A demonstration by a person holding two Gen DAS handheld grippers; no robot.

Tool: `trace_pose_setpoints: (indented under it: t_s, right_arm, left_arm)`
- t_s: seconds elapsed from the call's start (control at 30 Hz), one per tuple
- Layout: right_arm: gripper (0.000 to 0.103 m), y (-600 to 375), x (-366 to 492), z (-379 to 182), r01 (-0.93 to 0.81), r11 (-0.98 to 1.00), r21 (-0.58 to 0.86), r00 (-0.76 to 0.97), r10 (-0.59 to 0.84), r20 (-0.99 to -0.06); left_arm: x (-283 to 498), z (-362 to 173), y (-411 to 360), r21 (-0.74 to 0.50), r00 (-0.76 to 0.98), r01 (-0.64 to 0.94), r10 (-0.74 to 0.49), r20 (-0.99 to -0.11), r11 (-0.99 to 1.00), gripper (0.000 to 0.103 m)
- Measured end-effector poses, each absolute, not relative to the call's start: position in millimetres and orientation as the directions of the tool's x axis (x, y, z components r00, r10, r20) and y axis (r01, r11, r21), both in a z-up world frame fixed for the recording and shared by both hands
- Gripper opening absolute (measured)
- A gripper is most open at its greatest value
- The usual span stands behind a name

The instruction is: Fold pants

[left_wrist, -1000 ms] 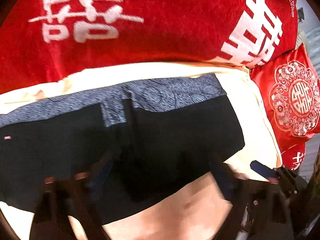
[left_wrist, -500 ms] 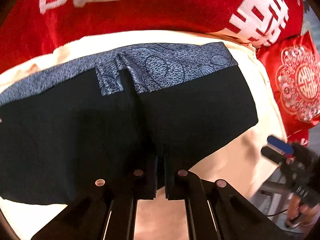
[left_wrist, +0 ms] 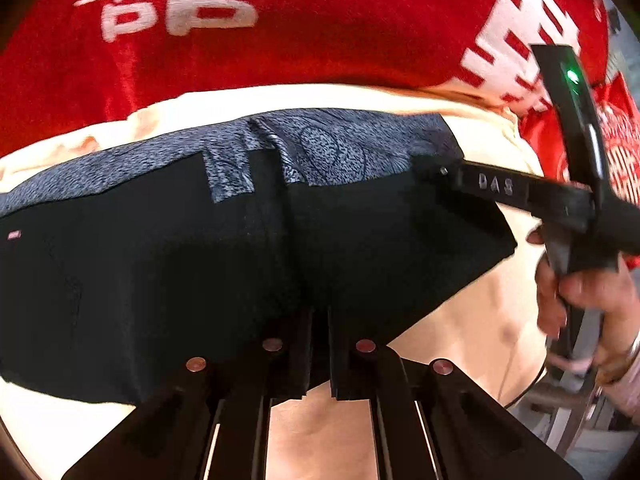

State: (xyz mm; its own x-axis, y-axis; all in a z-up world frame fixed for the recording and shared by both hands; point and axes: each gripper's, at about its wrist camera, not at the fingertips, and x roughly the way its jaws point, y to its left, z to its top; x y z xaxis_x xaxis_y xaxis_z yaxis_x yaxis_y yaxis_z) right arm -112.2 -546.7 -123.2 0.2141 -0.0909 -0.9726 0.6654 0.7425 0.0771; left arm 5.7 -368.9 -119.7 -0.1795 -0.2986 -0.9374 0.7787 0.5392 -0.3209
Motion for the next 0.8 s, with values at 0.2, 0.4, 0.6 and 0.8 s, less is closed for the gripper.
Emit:
trace_pose_setpoints:
  t_s: [0.2,0.4,0.6,0.8]
  right_arm:
    - [0.048,-517,-119,-96,0.594,0.795,0.123,0.263,-0.047,-0.964]
    - [0.047,-489,-112,-77,0.529,0.82,0.217,0.318,0.046,-0.947]
    - [0.048,-453,-91,-89,0.466,0.846,0.26,0.314,0.116,-0.942]
    - [0.048,-417,-82,-118,0.437,0.884,0.168,0.216,0.078,-0.973]
  left_arm:
    - [17,-101,-350,-0.251,-0.059,0.736,-0.31,-0.949,0.629,0.081]
    - [26,-95,-321,-0.145,0.016,0.692,-0.216,-0.976,0.707,0.081]
    - [32,-99,-281,-0.023,0.086,0.596,-0.093,-0.992,0.803,0.081]
    - [41,-111,-246,0.072,0.103,0.51,0.022,-0.994,0.857,0.081]
